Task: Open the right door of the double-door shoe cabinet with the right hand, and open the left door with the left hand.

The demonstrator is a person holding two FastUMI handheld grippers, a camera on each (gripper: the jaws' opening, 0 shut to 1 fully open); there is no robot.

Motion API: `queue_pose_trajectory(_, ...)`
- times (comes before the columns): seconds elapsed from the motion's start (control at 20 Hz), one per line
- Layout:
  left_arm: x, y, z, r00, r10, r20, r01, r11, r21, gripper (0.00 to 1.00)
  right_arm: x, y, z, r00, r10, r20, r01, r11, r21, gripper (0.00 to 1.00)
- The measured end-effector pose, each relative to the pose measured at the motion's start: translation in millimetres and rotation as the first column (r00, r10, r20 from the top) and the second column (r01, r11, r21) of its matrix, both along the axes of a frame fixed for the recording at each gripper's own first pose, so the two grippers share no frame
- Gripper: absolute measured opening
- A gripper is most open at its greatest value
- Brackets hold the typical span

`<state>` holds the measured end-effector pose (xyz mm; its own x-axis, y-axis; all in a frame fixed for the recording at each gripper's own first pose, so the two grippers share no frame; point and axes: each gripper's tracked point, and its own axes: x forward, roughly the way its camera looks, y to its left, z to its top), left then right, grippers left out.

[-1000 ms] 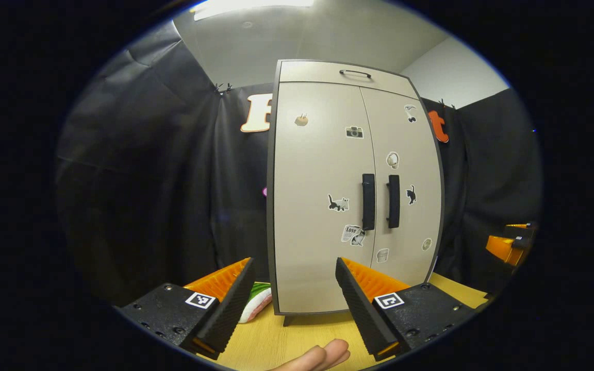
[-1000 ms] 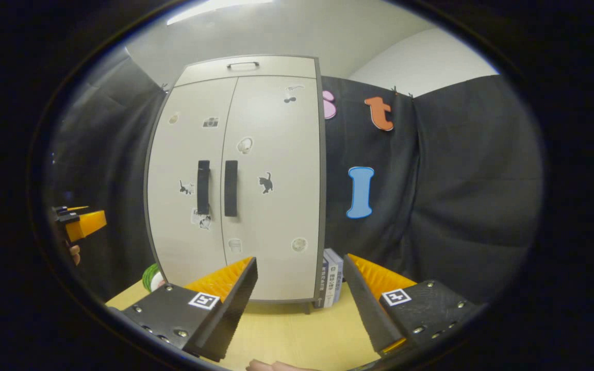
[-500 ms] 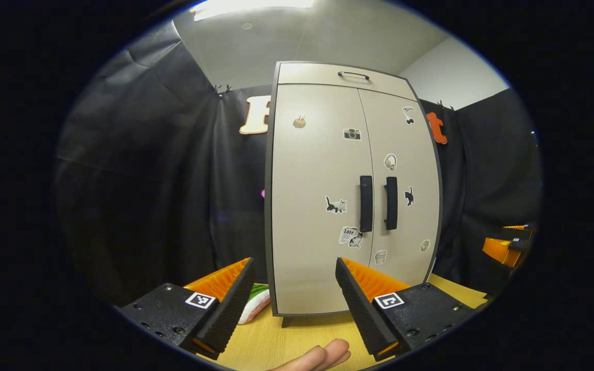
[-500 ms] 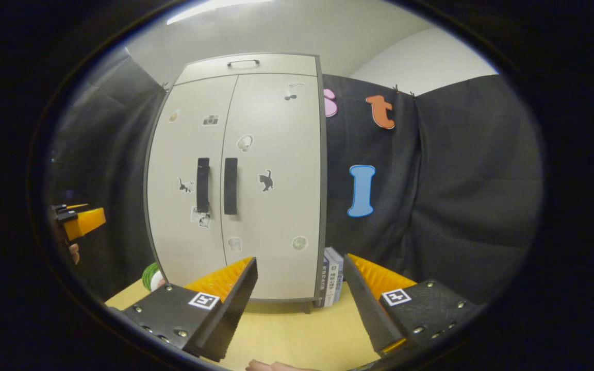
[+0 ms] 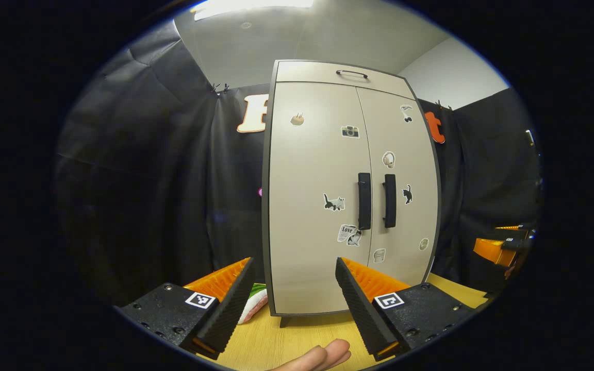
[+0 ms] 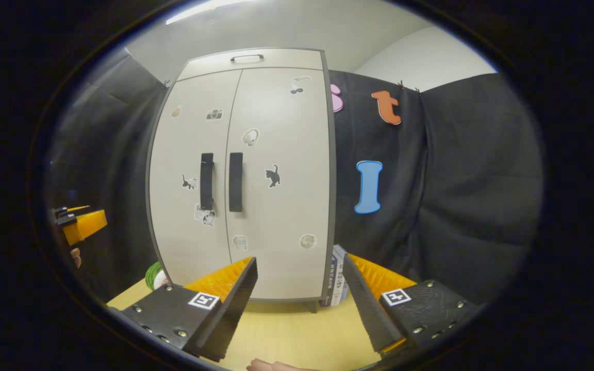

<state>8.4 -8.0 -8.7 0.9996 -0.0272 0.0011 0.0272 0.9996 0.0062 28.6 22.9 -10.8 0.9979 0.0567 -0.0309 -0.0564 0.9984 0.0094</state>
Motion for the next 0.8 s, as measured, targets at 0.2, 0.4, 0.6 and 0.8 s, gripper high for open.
queue_pose_trajectory(0.2, 4, 4, -13, 1.0, -0.012, -0.023, 0.012, 1.0, 0.005, 0.96, 31, 20, 9, 0.999, 0.037, 0.004, -0.037, 0.999, 0.001, 0.98)
queue_pose_trajectory(0.4, 8, 14, -28, 0.998, 0.003, -0.058, -0.002, 1.0, 0.018, 0.96, 71, 48, 33, 0.996, 0.093, 0.018, -0.093, 0.995, 0.018, 0.99)
queue_pose_trajectory(0.6, 5, 17, -39, 0.997, -0.001, -0.079, 0.001, 1.0, 0.005, 0.96, 112, 80, 58, 0.989, 0.142, 0.049, -0.142, 0.99, 0.013, 0.99)
queue_pose_trajectory(0.8, -5, 13, -43, 0.998, -0.023, -0.067, 0.023, 1.0, 0.008, 0.96, 140, 109, 74, 0.981, 0.171, 0.09, -0.167, 0.985, -0.048, 0.94)
